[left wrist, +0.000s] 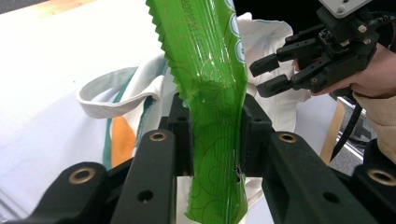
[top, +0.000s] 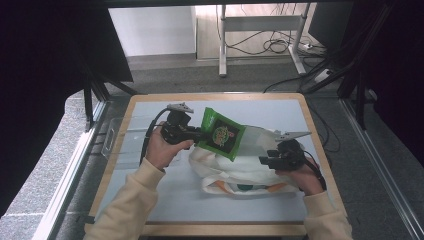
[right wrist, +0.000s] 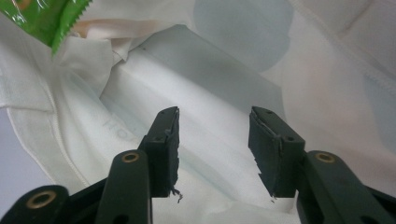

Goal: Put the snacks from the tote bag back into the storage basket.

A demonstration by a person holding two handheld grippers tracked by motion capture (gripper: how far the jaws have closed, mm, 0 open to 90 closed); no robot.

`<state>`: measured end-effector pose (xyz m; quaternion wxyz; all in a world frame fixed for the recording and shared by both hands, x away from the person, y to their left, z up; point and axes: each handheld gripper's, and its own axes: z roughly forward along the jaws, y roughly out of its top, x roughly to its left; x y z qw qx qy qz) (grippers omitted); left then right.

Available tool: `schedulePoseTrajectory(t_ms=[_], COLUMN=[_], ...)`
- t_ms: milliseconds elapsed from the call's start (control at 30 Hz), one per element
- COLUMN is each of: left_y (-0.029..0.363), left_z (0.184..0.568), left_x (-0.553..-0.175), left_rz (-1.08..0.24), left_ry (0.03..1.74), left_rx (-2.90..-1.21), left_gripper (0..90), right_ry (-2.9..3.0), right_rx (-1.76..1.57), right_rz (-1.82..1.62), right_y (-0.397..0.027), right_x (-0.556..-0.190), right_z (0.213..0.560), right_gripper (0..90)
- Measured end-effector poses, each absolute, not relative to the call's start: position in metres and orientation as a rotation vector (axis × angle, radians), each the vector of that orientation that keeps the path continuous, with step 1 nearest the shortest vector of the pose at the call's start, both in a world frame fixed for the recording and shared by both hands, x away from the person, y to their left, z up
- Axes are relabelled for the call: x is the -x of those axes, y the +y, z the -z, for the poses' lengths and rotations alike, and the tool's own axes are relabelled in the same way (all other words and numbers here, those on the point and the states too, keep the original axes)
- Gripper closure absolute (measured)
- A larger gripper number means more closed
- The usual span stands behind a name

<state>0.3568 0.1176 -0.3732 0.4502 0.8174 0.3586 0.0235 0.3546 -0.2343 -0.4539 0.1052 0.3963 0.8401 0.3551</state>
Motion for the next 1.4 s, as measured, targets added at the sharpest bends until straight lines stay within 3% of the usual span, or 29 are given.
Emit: schedulePoseTrajectory(t_ms=[400,1400], left_y=[0.137,0.187], left_z=[0.36,0.341], left_x=[-0.356,-0.362], left_rz=[-0.089,-0.143], left_ry=[0.876,0.893], left_rx=[-2.026,-2.044], left_gripper=[71.5,71.7], right_ry=[2.477,2.5], right_rx=[-1.175,-1.175], right_rz=[-1.051,-1.038], right_y=[-0.232,-0.228], right_x=[-0.355,-0.354], right_z=[0.455,0.457], right_gripper=[43.1,39.3])
